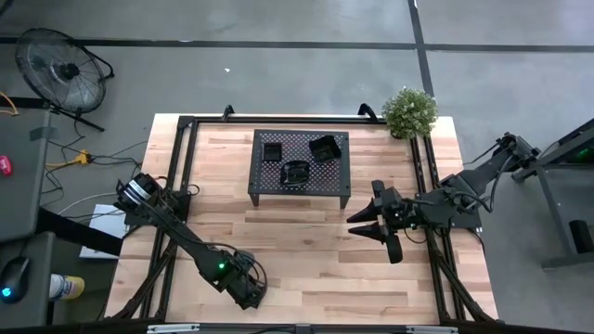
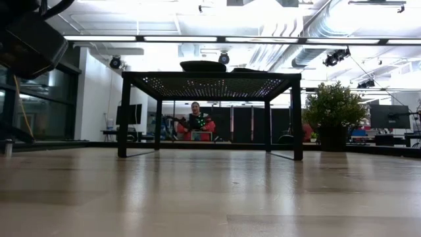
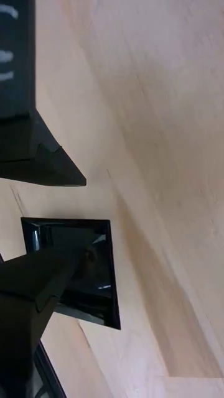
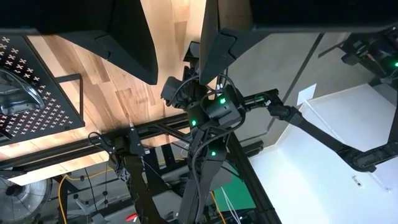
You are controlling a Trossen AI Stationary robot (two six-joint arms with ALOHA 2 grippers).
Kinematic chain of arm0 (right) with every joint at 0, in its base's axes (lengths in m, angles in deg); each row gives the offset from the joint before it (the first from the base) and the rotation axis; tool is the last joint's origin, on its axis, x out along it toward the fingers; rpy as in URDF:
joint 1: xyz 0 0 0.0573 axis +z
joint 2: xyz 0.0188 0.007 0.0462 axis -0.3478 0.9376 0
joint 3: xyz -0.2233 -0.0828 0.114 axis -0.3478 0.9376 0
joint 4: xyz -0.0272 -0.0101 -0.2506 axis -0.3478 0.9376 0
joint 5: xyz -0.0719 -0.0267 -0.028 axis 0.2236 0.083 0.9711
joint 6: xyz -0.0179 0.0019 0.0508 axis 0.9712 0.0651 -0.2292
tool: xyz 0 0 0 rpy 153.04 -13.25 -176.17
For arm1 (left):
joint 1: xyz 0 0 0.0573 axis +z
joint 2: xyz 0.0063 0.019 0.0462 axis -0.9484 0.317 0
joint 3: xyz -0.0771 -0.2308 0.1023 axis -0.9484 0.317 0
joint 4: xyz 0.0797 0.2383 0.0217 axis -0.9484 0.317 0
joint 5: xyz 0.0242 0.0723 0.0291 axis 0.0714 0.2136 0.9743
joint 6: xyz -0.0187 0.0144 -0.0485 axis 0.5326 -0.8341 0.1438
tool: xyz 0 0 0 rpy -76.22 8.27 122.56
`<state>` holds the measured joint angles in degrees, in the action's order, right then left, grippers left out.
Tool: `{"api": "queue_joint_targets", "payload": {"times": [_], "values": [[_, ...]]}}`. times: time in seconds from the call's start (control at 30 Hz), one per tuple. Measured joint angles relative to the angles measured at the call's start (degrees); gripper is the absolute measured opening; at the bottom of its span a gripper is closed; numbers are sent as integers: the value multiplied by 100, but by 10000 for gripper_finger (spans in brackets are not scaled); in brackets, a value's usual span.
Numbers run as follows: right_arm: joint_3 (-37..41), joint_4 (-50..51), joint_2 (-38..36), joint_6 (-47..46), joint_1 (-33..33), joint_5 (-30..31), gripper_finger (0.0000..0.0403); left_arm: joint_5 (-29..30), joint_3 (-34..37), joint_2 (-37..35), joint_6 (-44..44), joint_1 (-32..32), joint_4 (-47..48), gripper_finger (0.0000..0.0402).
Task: Pick & Place Mini shaped plates
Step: Stack the black square plate on top of the black square plates on the shelf
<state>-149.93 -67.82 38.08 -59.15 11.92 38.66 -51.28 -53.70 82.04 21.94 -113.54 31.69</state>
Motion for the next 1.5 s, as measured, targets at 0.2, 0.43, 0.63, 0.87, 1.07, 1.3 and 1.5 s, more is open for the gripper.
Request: {"api": "queue_joint_targets", "payload": {"times": [0.2,0.43,0.63,0.87,1.07,1.3,1.5], "values": [[0,0,0,5,2,0,114,-108,-4,99,-20,0,-112,158],[0,2,0,25,0,0,114,-124,0,131,1,0,-119,147],[0,2,2,25,0,0,114,-153,0,131,36,-1,-141,90],[0,2,0,25,0,-1,114,-155,-2,131,132,0,-146,16],[0,2,0,25,0,-2,114,-186,-4,129,153,0,-188,8],[0,2,0,25,0,-43,114,-192,-4,44,142,0,-173,2],[0,5,0,26,0,-47,114,-35,-4,-321,131,0,155,0]]}}
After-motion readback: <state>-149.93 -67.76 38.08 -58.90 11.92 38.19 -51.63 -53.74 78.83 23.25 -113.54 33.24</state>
